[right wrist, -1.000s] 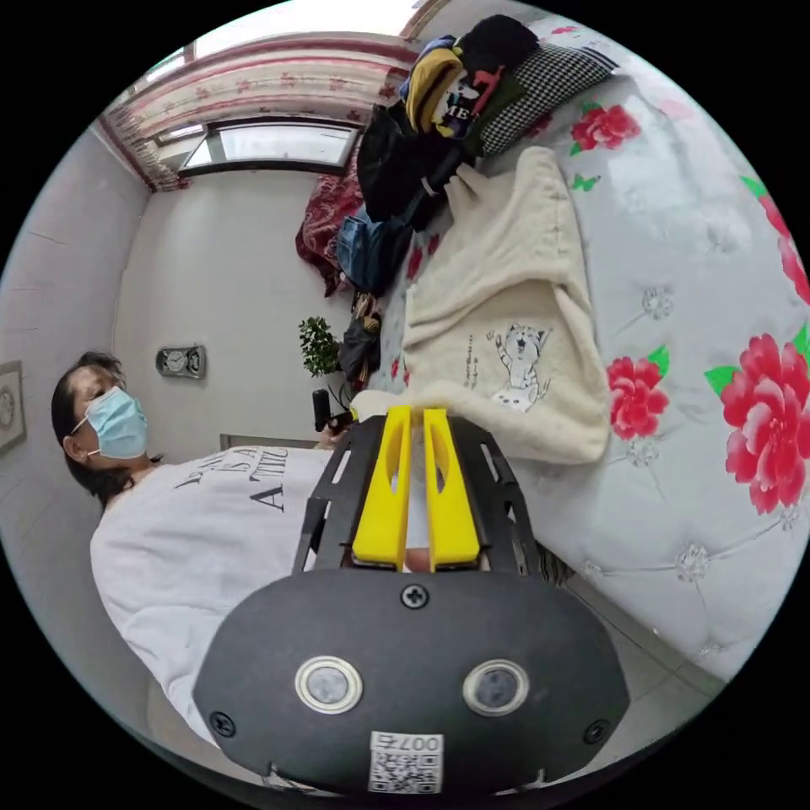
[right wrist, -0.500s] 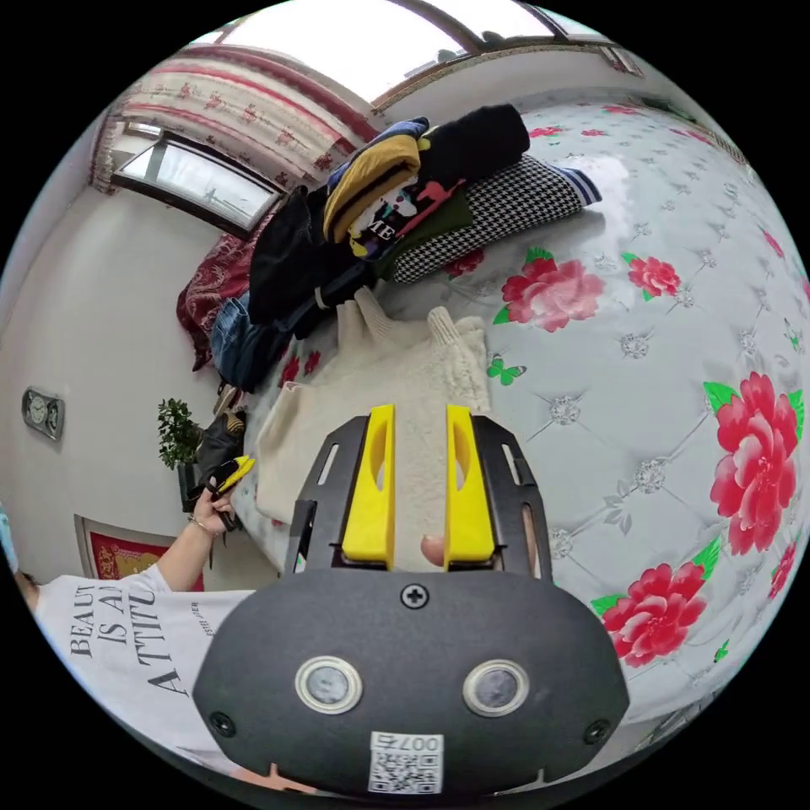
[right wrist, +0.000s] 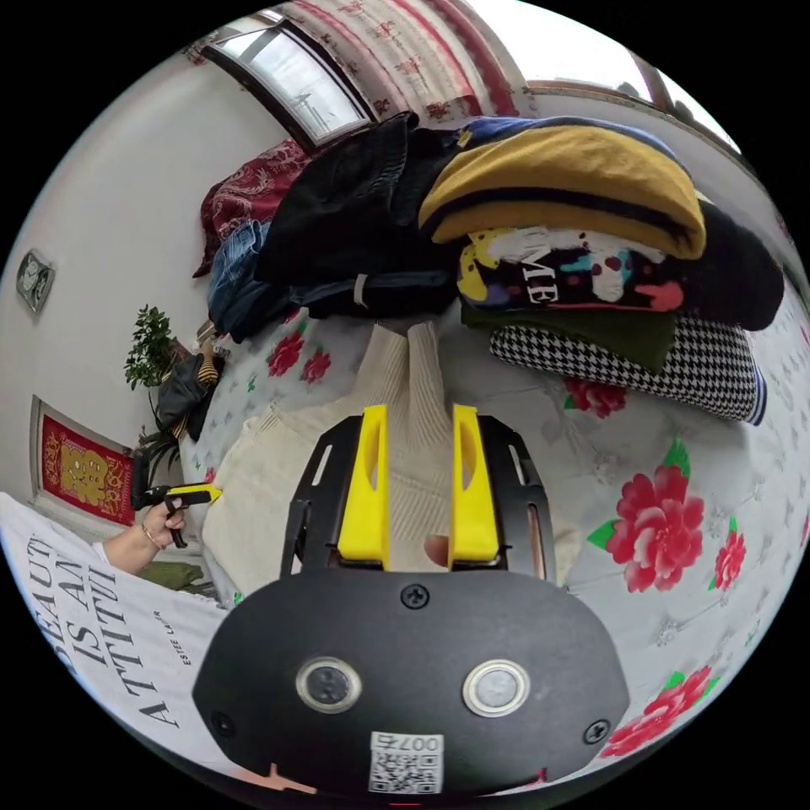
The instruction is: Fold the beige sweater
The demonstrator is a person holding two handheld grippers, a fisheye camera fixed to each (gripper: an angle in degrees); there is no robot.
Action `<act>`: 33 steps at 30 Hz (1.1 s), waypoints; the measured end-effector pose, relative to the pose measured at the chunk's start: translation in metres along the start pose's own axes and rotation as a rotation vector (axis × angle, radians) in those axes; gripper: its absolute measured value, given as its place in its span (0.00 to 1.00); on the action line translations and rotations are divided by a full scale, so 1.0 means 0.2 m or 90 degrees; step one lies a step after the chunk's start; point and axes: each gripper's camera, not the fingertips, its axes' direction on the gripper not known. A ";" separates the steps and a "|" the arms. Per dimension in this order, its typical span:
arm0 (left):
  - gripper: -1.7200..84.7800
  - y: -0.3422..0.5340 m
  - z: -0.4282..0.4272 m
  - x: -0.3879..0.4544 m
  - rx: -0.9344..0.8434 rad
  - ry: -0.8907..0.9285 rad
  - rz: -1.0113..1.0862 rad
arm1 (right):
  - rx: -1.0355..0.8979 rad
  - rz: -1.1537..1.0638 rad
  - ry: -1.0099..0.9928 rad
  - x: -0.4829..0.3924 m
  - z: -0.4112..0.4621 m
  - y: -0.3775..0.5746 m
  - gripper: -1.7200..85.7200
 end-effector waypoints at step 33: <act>0.07 -0.10 0.42 0.79 -0.020 0.221 0.602 | -0.093 -0.294 -0.089 -0.35 -0.22 0.58 0.03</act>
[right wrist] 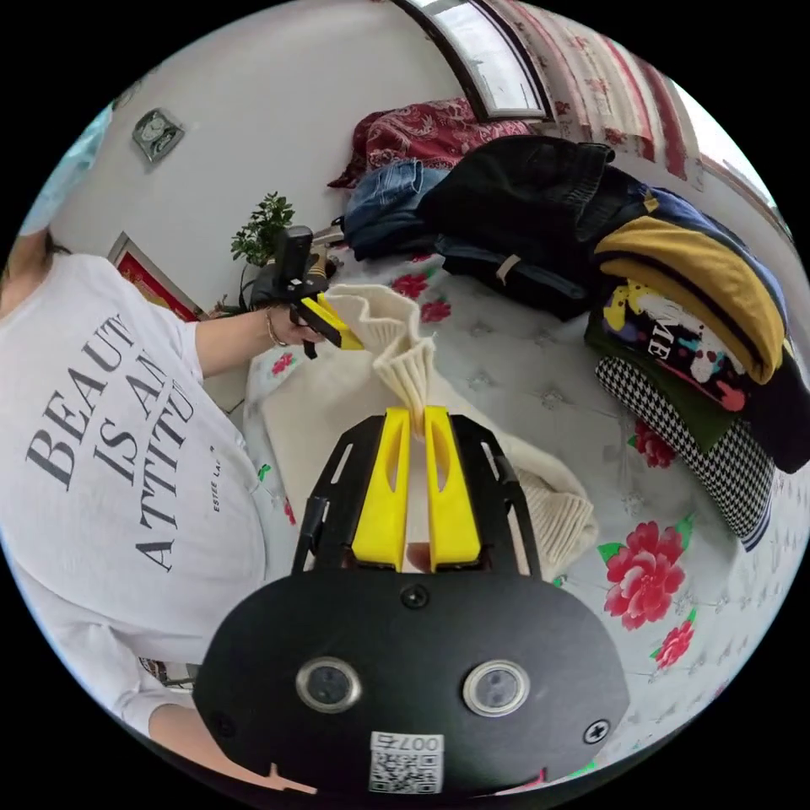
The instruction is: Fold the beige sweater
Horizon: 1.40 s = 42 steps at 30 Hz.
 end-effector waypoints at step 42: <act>0.18 1.12 -0.44 -0.56 0.046 -0.111 -0.646 | 0.115 0.247 -0.027 -0.23 -0.01 0.30 0.02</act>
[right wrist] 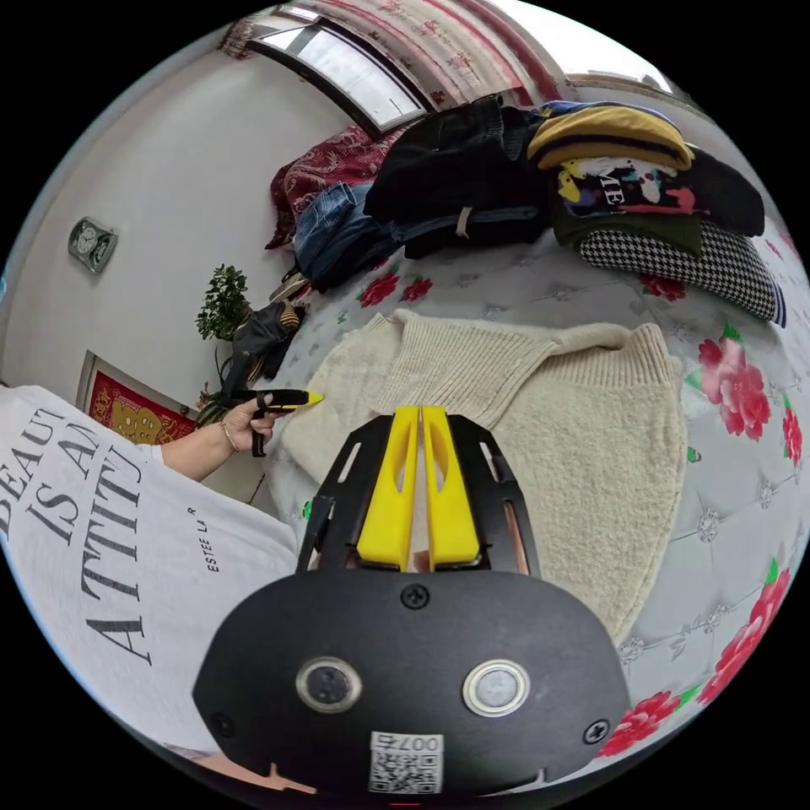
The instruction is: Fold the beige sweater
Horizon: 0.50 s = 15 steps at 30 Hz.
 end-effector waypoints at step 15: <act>0.11 -0.13 -0.32 0.52 0.036 0.345 0.127 | -0.089 0.073 -0.072 0.07 0.29 -0.19 0.02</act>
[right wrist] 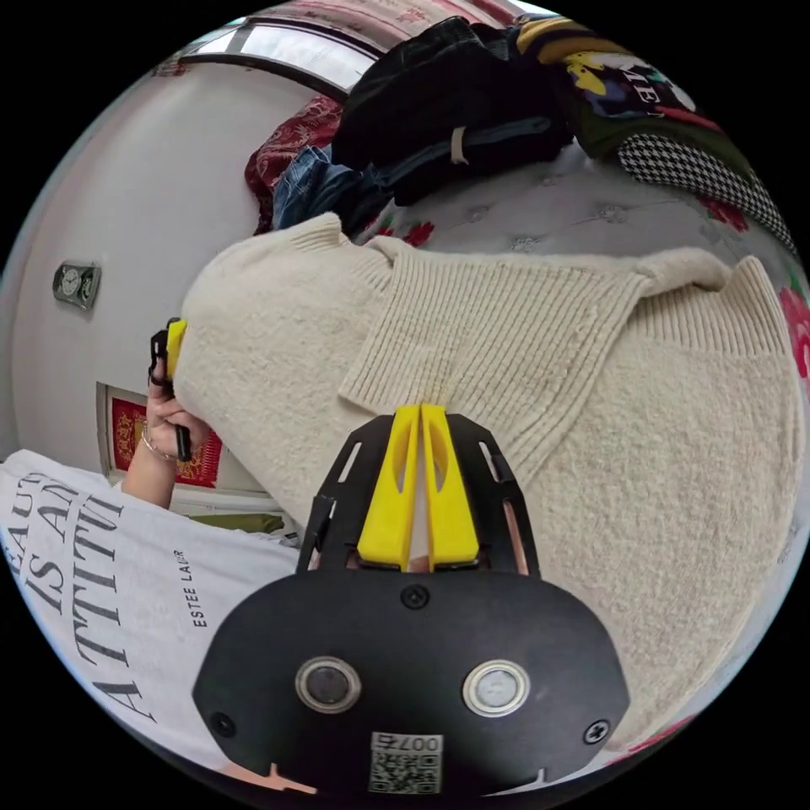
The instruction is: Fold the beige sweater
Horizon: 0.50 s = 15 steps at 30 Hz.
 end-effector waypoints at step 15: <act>0.14 0.21 1.98 0.75 -0.368 -0.009 0.322 | 0.272 0.378 0.080 0.43 -0.93 0.89 0.02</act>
